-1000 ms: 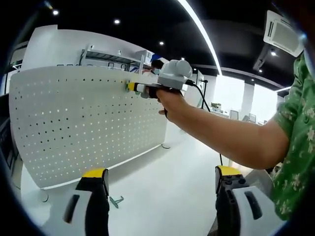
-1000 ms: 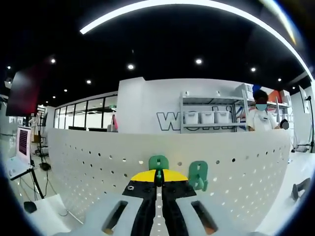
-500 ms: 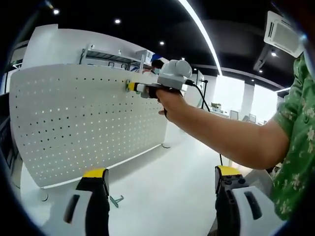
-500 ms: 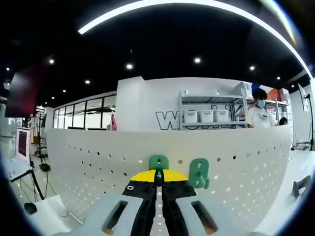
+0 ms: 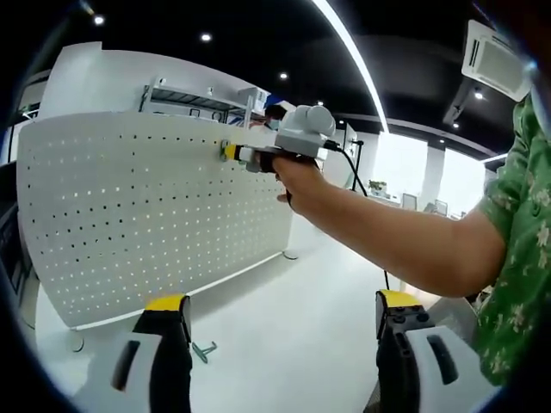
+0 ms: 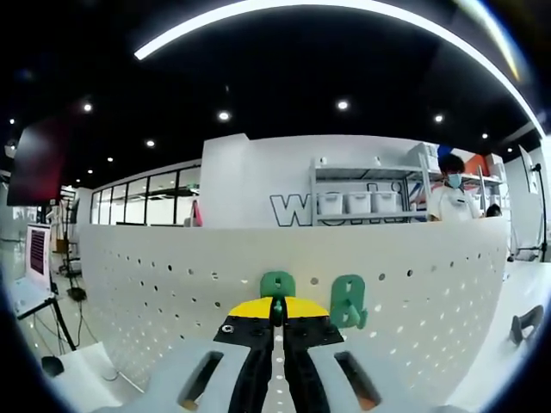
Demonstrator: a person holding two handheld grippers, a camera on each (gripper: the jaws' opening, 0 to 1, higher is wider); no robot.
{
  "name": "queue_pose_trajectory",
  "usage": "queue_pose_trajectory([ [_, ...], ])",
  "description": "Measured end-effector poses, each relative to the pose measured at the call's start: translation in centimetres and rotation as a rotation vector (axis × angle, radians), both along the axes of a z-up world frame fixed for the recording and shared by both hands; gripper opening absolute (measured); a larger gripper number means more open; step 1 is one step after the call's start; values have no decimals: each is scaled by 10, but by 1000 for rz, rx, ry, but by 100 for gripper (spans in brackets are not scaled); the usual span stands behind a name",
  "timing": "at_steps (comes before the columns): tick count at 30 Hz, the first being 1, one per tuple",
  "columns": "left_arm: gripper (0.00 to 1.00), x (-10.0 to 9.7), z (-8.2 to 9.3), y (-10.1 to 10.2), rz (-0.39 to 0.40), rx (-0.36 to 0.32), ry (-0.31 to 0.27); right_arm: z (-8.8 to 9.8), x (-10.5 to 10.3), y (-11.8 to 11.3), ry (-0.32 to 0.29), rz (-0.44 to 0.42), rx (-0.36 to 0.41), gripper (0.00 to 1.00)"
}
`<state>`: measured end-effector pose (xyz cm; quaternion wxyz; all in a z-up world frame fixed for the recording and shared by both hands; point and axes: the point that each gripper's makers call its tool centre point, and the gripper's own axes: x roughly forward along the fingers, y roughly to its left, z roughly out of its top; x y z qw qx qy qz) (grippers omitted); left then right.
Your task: Insert the hook assembly into the mounting plate slot until the hook locks in place.
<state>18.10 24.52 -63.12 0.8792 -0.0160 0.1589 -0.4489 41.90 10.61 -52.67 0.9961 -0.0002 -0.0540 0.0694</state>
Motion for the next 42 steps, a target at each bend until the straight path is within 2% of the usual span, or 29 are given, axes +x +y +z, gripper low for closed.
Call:
queue_pose_trajectory([
  [29, 90, 0, 1, -1, -5, -4, 0, 1, 0, 0, 5, -18, -46, 1],
  [31, 90, 0, 1, 0, -5, -4, -1, 1, -1, 2, 6, -26, -80, 1],
  [42, 89, 1, 1, 1, -3, -10, -2, 0, 0, 1, 28, -37, -103, 1],
])
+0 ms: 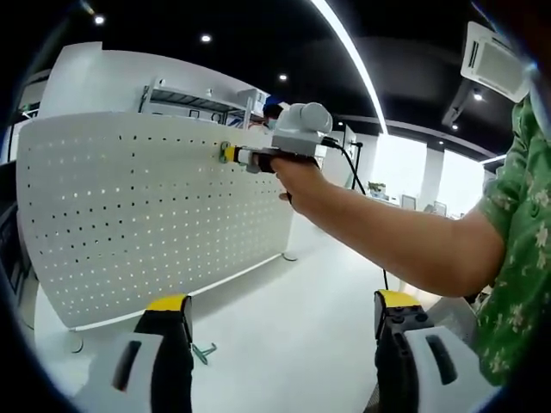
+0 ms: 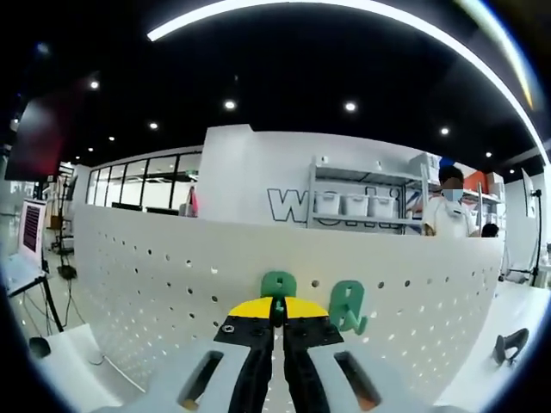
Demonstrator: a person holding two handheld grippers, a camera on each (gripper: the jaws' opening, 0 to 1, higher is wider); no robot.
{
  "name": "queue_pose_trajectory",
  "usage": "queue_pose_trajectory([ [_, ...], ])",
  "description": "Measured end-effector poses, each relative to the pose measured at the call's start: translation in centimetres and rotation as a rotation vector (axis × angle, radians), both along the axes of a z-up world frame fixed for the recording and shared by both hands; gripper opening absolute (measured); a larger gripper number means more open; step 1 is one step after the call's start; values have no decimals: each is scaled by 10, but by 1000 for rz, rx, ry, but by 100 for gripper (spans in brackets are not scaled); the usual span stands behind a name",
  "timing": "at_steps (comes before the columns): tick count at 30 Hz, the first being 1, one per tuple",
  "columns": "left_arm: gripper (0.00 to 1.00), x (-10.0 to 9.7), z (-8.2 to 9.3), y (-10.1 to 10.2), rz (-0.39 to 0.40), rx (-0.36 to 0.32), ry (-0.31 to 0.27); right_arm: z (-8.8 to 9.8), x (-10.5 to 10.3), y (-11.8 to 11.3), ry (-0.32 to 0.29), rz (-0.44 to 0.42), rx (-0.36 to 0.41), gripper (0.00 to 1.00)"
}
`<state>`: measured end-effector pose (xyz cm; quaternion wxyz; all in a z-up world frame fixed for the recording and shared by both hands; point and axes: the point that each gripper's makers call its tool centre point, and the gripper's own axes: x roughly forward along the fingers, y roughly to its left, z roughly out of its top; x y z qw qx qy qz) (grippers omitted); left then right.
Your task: Insert the hook assembly into the mounting plate slot until the hook locks in place.
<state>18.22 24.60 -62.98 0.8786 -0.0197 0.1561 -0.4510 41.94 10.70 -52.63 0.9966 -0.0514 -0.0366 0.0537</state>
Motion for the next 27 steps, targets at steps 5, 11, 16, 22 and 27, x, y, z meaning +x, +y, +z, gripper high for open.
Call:
queue_pose_trajectory([
  [5, 89, 0, 0, 1, -1, -3, 3, 0, 0, 0, 4, 1, 3, 1],
  [11, 89, 0, 1, 0, -2, -8, 2, 0, 0, 1, 4, -11, -40, 1],
  [16, 89, 0, 1, 0, -2, -9, 3, 0, 1, 0, 8, -11, -51, 1],
  [22, 89, 1, 1, 1, 0, -10, 3, 0, 2, -1, 16, -6, -40, 1],
  [27, 89, 1, 2, 1, 0, -12, 3, 0, 3, 0, 16, -2, -40, 2],
])
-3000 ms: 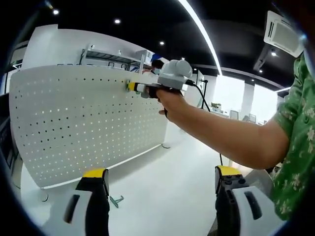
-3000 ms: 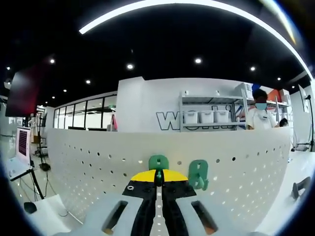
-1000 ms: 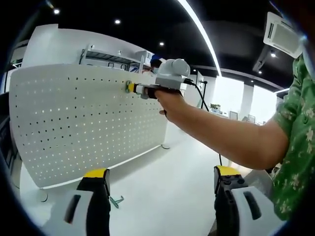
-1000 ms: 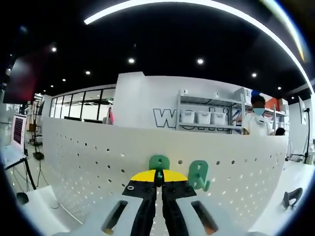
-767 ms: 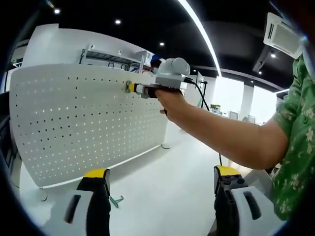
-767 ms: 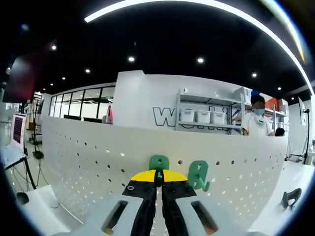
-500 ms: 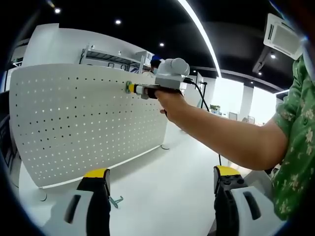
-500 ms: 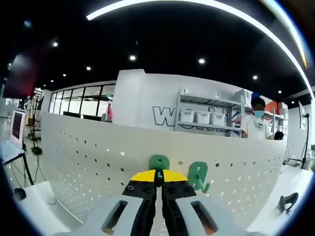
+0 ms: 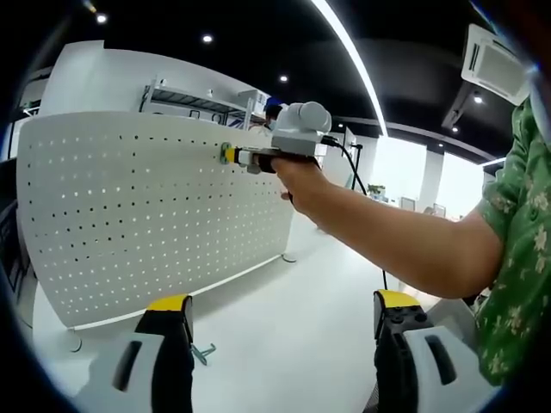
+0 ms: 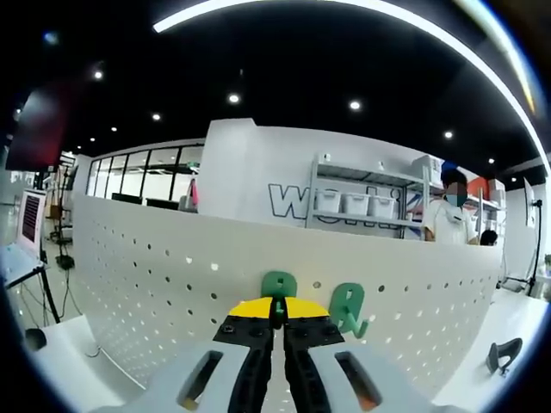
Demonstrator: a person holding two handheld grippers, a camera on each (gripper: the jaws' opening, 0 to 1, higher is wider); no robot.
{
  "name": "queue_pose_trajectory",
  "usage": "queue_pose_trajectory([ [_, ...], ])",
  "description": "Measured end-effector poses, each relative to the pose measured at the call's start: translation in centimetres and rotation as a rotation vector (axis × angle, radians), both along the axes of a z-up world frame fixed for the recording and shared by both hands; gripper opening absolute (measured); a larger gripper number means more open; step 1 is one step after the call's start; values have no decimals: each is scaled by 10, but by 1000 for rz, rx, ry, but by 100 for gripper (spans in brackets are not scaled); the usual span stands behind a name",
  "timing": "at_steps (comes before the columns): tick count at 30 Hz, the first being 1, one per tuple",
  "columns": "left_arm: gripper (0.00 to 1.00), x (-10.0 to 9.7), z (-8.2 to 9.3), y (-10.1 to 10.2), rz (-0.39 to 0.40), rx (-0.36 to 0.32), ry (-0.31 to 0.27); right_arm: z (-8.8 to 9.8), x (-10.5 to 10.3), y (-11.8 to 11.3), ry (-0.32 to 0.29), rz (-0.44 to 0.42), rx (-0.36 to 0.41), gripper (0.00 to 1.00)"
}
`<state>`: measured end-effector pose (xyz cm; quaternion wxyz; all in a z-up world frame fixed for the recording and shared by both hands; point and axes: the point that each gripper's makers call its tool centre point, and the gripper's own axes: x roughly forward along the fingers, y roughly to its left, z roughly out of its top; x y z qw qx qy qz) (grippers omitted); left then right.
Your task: Insert the hook assembly into the mounting plate slot until the hook locks in place.
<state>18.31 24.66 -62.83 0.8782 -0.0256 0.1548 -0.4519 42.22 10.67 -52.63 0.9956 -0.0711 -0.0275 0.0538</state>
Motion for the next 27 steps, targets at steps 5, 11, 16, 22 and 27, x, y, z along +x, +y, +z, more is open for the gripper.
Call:
queue_pose_trajectory([
  [5, 88, 1, 0, 0, 3, -2, -3, 0, -1, 0, 1, 3, 18, 2],
  [11, 88, 1, 0, 1, 2, -2, -3, -1, -1, 0, 4, 7, 24, 3],
  [16, 88, 1, 0, 2, 4, -3, -3, -3, -1, 2, 6, 8, 17, 4],
  [22, 88, 2, 0, 2, 5, -3, -4, -4, -1, 2, 6, 6, 12, 5],
  [27, 89, 2, 1, 2, 5, -3, -5, -5, -2, 1, 7, 3, 9, 6],
])
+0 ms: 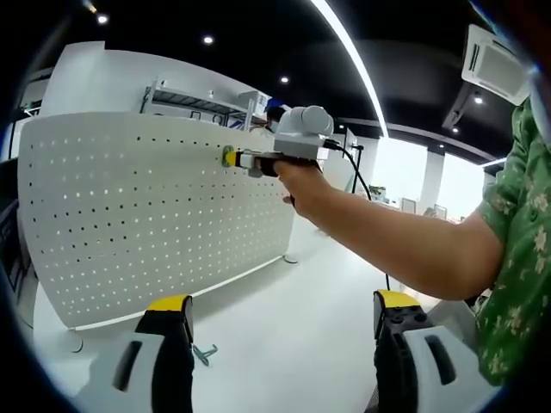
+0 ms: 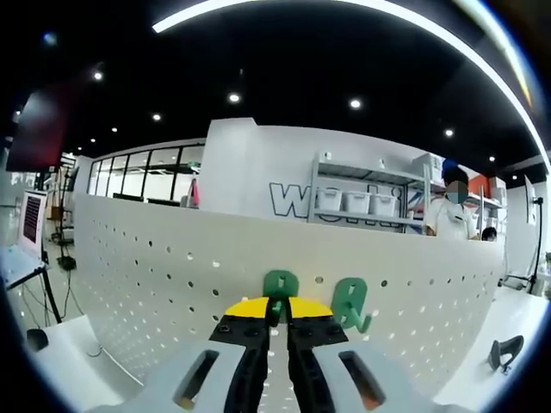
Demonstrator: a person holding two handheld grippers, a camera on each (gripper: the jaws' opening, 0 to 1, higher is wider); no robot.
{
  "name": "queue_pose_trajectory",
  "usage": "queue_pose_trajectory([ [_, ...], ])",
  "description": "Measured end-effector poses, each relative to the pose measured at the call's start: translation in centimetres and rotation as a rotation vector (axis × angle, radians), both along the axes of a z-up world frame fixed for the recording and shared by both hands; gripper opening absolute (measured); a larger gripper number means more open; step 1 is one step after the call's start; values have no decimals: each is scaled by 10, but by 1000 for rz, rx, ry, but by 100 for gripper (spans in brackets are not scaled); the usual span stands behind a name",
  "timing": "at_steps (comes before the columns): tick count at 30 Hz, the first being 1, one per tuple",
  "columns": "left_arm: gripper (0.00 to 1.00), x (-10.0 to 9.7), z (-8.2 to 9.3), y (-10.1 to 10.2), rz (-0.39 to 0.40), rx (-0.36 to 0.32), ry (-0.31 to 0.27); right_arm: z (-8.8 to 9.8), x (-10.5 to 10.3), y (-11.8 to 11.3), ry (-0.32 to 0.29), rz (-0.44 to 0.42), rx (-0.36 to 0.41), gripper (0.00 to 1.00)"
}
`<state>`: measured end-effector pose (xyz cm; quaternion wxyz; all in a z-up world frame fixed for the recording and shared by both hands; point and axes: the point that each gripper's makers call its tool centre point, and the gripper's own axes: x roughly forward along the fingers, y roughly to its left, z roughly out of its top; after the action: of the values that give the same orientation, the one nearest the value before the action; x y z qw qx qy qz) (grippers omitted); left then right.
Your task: Insert the hook assembly into the mounting plate slot until the hook locks in place.
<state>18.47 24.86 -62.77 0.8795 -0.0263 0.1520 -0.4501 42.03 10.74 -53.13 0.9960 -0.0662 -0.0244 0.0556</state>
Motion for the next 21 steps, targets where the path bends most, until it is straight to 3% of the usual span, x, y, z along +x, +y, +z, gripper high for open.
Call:
queue_pose_trajectory([
  [21, 89, -3, 2, 0, 0, 3, -5, -6, -11, -2, -8, 4, 14, 18],
])
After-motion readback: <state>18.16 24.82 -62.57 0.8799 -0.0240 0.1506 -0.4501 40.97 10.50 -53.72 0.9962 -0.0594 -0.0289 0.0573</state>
